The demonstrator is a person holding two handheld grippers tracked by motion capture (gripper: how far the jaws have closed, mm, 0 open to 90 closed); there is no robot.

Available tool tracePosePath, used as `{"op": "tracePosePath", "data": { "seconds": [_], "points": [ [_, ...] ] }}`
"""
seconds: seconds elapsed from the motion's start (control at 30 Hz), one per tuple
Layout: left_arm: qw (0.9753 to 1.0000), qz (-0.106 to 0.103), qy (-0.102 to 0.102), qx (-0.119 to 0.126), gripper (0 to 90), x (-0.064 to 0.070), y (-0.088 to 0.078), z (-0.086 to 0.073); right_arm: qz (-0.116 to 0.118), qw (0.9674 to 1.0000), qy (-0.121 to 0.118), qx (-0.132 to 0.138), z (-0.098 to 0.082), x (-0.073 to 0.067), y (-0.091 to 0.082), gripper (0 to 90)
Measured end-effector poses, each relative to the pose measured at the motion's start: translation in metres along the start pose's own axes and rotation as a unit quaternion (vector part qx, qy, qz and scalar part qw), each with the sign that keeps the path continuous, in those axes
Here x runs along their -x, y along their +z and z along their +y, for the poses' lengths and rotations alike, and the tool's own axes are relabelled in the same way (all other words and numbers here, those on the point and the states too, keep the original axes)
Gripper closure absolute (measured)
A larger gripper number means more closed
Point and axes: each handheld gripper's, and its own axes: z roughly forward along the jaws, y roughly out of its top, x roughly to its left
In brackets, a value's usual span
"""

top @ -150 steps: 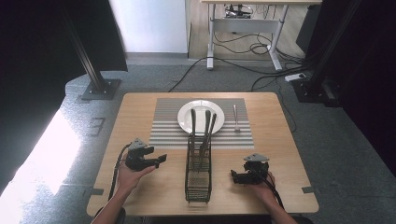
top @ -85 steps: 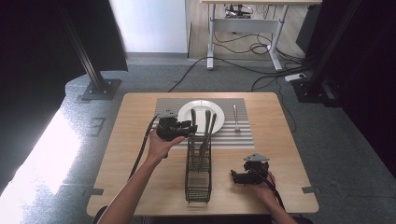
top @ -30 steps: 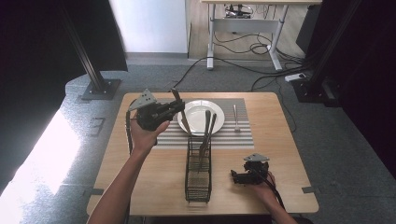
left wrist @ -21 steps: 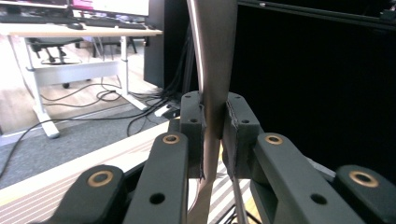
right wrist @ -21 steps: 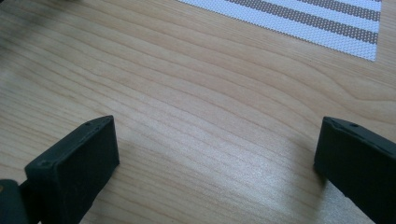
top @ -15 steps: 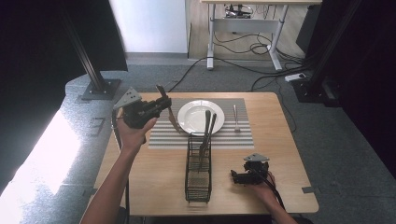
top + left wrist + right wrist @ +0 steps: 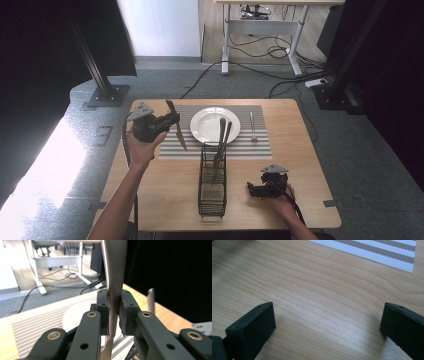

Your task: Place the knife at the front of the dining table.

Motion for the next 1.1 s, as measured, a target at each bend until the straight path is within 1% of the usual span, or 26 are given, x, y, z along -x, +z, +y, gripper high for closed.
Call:
{"op": "tracePosePath", "data": {
  "seconds": [0.07,0.17,0.2,0.23,0.27,0.33,0.4,0.5,0.53,0.87,1.1],
  "points": [
    [0.9999,0.004,-0.004,-0.009,79.7,-0.004,0.002,-0.006,0.000,1.0000,0.000,0.000,0.000,0.000,0.000,0.0],
    [0.9998,0.006,-0.005,-0.016,79.7,-0.007,0.003,-0.011,0.000,1.0000,0.000,-0.001,0.000,0.000,0.000,0.0],
    [0.9997,0.009,-0.007,-0.023,79.7,-0.008,0.006,-0.016,0.000,1.0000,0.000,-0.001,0.000,0.000,0.000,0.0],
    [0.9997,0.009,-0.007,-0.023,79.7,-0.008,0.006,-0.016,0.000,1.0000,0.000,-0.001,0.000,0.000,0.000,0.0],
    [0.9994,0.011,-0.008,-0.031,79.7,-0.010,0.009,-0.021,0.000,1.0000,0.000,-0.001,0.000,0.000,0.000,0.0],
    [0.9993,0.012,-0.009,-0.034,79.7,-0.011,0.010,-0.023,0.000,1.0000,0.000,-0.001,0.000,0.000,0.000,0.0],
    [0.9988,0.016,-0.014,-0.043,79.7,-0.016,0.014,-0.029,0.000,1.0000,0.000,0.000,0.000,0.000,0.000,0.0],
    [0.9985,0.019,-0.017,-0.049,79.7,-0.019,0.016,-0.033,0.000,1.0000,0.002,0.000,0.000,0.000,0.000,0.0],
    [0.9980,0.023,-0.020,-0.055,79.7,-0.022,0.019,-0.037,0.000,1.0000,0.000,0.000,0.000,0.000,0.000,0.0],
    [0.9960,0.037,-0.027,-0.077,79.7,-0.033,0.028,-0.048,0.000,1.0000,0.001,-0.001,0.000,0.000,0.000,0.0],
    [0.9952,0.043,-0.031,-0.083,79.7,-0.038,0.033,-0.049,0.000,1.0000,-0.001,0.000,0.000,0.000,0.000,0.0]
  ]
}}
